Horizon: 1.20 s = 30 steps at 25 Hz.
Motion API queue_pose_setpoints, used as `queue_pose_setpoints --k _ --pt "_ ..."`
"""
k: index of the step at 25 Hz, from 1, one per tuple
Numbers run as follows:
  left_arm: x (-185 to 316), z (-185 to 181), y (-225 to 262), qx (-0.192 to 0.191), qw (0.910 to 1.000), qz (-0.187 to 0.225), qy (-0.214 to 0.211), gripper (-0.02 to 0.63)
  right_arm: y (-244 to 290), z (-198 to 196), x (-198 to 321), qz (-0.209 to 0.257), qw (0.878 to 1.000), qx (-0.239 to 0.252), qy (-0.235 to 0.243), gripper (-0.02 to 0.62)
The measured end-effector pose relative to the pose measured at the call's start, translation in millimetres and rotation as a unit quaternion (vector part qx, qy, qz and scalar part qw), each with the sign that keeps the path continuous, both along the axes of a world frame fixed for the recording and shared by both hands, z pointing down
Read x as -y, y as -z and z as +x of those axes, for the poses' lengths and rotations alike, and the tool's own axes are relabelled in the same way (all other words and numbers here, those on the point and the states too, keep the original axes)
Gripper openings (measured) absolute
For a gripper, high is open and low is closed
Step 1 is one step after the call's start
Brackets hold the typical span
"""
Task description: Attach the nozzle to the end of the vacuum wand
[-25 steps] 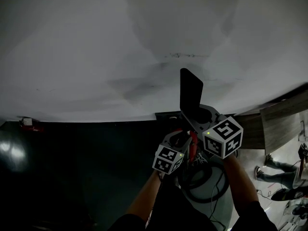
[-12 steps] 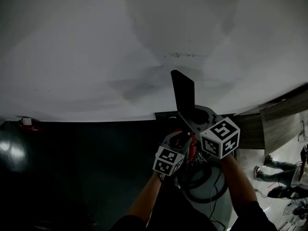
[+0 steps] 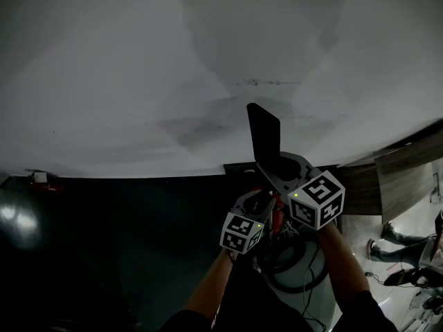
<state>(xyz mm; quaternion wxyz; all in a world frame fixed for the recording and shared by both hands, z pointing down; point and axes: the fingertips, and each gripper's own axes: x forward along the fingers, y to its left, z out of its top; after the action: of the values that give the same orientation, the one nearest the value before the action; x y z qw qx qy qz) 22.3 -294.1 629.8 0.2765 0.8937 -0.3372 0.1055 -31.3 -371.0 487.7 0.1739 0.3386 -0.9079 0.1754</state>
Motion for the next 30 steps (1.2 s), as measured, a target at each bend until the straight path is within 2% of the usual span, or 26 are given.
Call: queue_pose_setpoints --k 4,7,15,22,26,30 --pt "6.0 -3.8 -3.1 0.001 1.0 -0.003 0.007 0.138 19.1 11.6 2.5 0.026 0.999 0.03 -0.018 0.146" --pt "8.8 -5.0 -5.0 0.002 0.9999 -0.007 0.011 0.138 29.6 21.9 0.9 0.033 0.998 0.049 -0.033 0.146" --pt "9.8 -5.0 -7.6 0.014 0.9998 -0.007 0.012 0.141 37.9 30.5 -6.6 0.043 0.996 0.062 -0.045 0.146" --pt "5.7 -17.4 -4.4 0.022 0.9994 -0.011 0.025 0.172 47.3 35.4 -13.4 0.049 0.995 0.071 -0.057 0.146" --pt "0.6 -31.3 21.7 0.008 0.9992 0.004 0.039 0.172 61.9 36.9 -25.5 0.056 0.992 0.088 -0.068 0.146" --pt "-15.6 -45.8 72.4 -0.003 0.9983 0.037 0.045 0.169 81.4 40.2 -51.7 0.062 0.988 0.114 -0.08 0.144"
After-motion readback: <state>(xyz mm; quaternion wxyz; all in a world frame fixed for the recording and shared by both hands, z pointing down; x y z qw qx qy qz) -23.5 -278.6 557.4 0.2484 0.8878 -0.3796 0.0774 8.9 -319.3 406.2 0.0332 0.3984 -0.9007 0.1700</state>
